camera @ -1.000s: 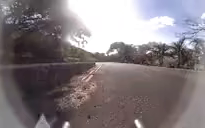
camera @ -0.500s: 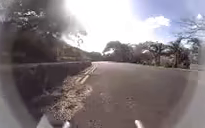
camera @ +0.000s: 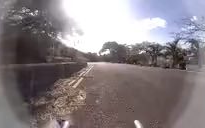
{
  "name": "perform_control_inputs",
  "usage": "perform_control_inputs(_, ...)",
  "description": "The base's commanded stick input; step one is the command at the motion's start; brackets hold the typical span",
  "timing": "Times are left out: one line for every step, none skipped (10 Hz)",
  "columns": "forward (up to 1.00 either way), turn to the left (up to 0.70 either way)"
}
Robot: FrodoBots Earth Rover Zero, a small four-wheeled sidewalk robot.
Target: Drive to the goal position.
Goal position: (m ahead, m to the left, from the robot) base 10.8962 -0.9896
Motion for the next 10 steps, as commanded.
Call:
perform_control_inputs(0.7, -0.25)
perform_control_inputs(0.7, -0.3)
perform_control_inputs(0.7, -0.34)
perform_control_inputs(0.7, -0.35)
perform_control_inputs(0.7, -0.35)
perform_control_inputs(0.7, -0.26)
perform_control_inputs(0.7, -0.21)
perform_control_inputs(0.7, -0.16)
perform_control_inputs(0.7, -0.11)
perform_control_inputs(0.7, -0.07)
